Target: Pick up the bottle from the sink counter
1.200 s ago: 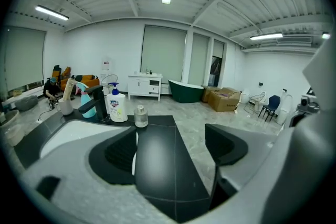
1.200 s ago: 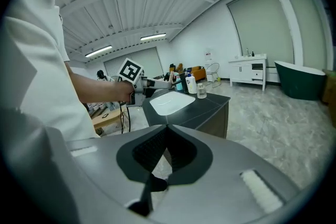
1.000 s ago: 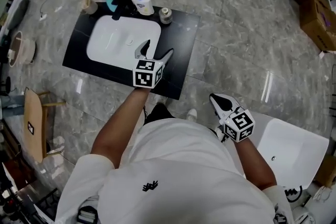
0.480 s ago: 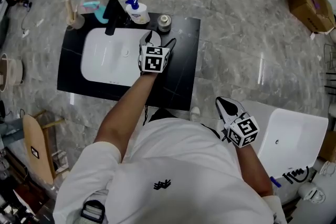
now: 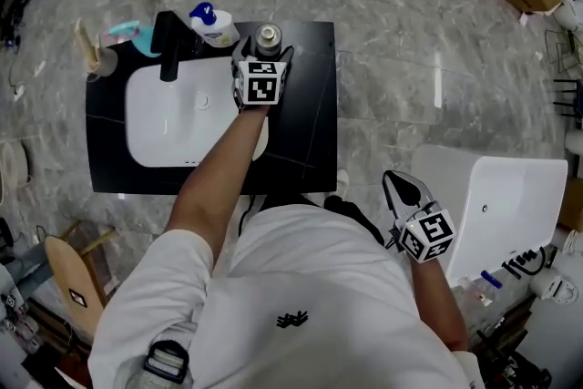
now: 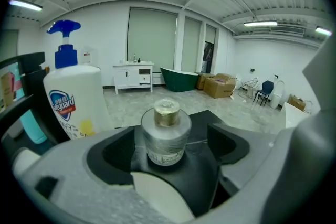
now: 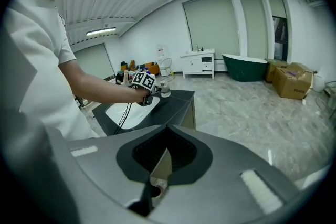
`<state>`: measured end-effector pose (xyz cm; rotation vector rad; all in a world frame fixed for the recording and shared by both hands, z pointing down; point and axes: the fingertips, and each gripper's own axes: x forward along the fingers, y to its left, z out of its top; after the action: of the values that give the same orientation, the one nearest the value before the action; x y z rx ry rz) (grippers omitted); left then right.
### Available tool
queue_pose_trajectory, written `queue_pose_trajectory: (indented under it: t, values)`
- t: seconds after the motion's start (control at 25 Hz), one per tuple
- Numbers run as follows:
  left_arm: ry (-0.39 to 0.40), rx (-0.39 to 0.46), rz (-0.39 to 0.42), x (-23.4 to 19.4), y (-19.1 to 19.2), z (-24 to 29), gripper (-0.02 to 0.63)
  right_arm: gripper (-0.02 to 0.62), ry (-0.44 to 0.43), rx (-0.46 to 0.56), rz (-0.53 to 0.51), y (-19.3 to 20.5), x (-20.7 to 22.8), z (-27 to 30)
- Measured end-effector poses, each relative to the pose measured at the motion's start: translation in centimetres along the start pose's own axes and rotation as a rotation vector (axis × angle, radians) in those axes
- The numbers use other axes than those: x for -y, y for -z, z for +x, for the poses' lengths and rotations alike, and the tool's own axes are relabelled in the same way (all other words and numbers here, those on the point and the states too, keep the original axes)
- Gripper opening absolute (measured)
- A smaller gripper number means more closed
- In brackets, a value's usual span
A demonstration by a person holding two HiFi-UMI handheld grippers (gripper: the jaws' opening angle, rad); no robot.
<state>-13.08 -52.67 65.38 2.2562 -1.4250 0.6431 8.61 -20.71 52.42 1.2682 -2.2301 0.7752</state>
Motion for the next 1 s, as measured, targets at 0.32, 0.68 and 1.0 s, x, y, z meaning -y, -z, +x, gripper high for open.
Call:
queue_pose_trajectory:
  t: [0.32,0.68,1.0]
  values:
    - [0.003,-0.006,-0.001,-1.4,0.0,3.4,0.423,0.011,0.063,-0.028,0.045,0.5,0.3,0.3]
    - [0.013,0.0,0.014,-1.0,-0.1,5.3,0.395,0.011,0.102,-0.048,0.06,1.0,1.2,0.2]
    - [0.03,-0.012,0.049,-0.8,-0.3,5.4,0.35,0.011,0.09,-0.044,0.05,0.2,0.7,0.8]
